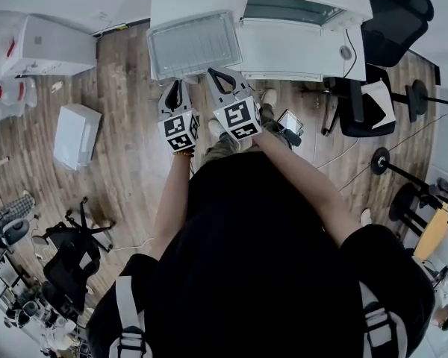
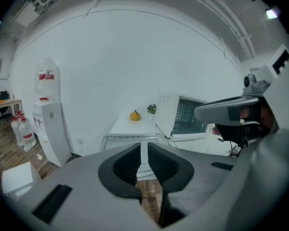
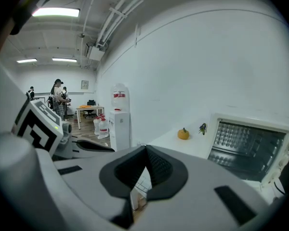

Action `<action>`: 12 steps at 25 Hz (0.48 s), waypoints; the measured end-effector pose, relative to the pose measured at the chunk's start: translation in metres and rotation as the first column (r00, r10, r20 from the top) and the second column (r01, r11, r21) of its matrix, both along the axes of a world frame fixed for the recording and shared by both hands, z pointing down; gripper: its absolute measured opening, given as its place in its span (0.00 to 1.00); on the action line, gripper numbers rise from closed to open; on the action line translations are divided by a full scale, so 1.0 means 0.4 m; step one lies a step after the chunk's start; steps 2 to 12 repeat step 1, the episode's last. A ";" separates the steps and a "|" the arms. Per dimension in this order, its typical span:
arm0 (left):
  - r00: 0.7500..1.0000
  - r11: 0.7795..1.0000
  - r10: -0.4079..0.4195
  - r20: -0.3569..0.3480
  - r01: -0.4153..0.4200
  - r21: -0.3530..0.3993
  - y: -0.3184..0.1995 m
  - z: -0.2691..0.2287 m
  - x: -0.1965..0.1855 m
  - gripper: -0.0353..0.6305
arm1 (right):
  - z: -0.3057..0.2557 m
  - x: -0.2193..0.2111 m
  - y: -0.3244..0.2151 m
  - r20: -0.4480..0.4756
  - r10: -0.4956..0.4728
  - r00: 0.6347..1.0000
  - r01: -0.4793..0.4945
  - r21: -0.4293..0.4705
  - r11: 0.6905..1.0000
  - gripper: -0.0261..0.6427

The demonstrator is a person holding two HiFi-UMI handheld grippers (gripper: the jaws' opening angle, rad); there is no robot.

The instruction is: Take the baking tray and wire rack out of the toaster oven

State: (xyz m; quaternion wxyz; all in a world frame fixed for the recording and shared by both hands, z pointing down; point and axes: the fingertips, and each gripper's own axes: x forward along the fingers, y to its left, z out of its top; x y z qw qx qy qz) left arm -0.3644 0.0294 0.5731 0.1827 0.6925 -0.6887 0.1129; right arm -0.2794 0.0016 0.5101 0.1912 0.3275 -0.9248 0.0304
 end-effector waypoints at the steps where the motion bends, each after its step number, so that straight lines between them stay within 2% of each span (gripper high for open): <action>1: 0.999 1.000 -0.016 -0.036 0.015 -0.025 0.000 0.019 -0.004 0.13 | 0.003 -0.001 0.000 -0.004 -0.004 1.000 0.004 -0.001 1.000 0.08; 12: 0.999 1.000 -0.016 -0.036 0.015 -0.025 0.000 0.019 -0.004 0.13 | 0.003 -0.001 0.000 -0.004 -0.004 1.000 0.004 -0.001 1.000 0.08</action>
